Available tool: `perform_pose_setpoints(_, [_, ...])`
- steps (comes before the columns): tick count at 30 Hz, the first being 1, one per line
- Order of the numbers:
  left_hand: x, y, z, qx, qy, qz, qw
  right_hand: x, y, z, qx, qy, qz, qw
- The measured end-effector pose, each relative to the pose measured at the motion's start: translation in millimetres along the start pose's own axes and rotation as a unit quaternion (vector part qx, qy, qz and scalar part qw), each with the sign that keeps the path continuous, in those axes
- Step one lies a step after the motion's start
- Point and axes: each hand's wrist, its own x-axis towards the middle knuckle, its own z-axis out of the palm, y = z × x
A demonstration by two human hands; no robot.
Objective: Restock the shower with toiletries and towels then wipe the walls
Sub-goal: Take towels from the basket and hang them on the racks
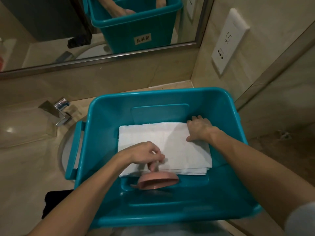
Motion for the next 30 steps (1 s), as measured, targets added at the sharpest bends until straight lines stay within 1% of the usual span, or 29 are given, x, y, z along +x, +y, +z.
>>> perform_pose_setpoints(2, [0, -4, 4, -0.005, -0.050, -0.019, 0.999, 1, -2, -2, -0.013, -0.027, 0.003, 1.000])
perform_pose_setpoints(3, [-1, -5, 7, 0.009, -0.071, -0.026, 0.997, 1, -2, -3, -0.016, -0.035, 0.003, 0.999])
perform_pose_setpoints(6, [-1, -6, 16, 0.138, -0.097, -0.035, 0.985, 1, -3, -4, -0.006, -0.051, -0.002, 0.999])
perform_pose_setpoints(7, [-2, -5, 20, 0.176, -0.094, -0.033, 0.979, 0, -1, -4, 0.006, -0.053, -0.006, 0.999])
perform_pose_setpoints(9, [-2, -2, 27, 0.215, -0.080, -0.025, 0.973, -1, 3, -4, 0.044, -0.063, -0.005, 0.997])
perform_pose_setpoints(12, [-4, 0, 33, 0.255, -0.041, 0.015, 0.966, -3, 5, -9, 0.075, -0.077, -0.003, 0.994])
perform_pose_setpoints(15, [-5, 0, 34, 0.316, 0.011, 0.063, 0.946, -6, 3, -18, 0.094, -0.104, -0.007, 0.990])
perform_pose_setpoints(17, [-4, -1, 34, 0.337, 0.037, 0.085, 0.937, -7, 6, -26, 0.097, -0.127, -0.016, 0.987])
perform_pose_setpoints(20, [0, -1, 35, 0.336, 0.063, 0.105, 0.934, -14, 14, -41, 0.127, -0.146, -0.028, 0.981])
perform_pose_setpoints(22, [3, -2, 36, 0.328, 0.096, 0.115, 0.933, -22, 17, -49, 0.163, -0.119, -0.033, 0.979])
perform_pose_setpoints(24, [6, -5, 34, 0.306, 0.135, 0.112, 0.936, -33, 16, -54, 0.205, -0.066, -0.029, 0.976])
perform_pose_setpoints(26, [8, -10, 28, 0.287, 0.177, 0.099, 0.936, -46, 11, -57, 0.262, -0.003, -0.021, 0.965])
perform_pose_setpoints(28, [8, -13, 22, 0.258, 0.223, 0.081, 0.937, -58, 6, -55, 0.357, 0.058, -0.003, 0.932])
perform_pose_setpoints(30, [7, -14, 16, 0.205, 0.279, 0.062, 0.936, -69, -2, -49, 0.477, 0.109, 0.027, 0.872])
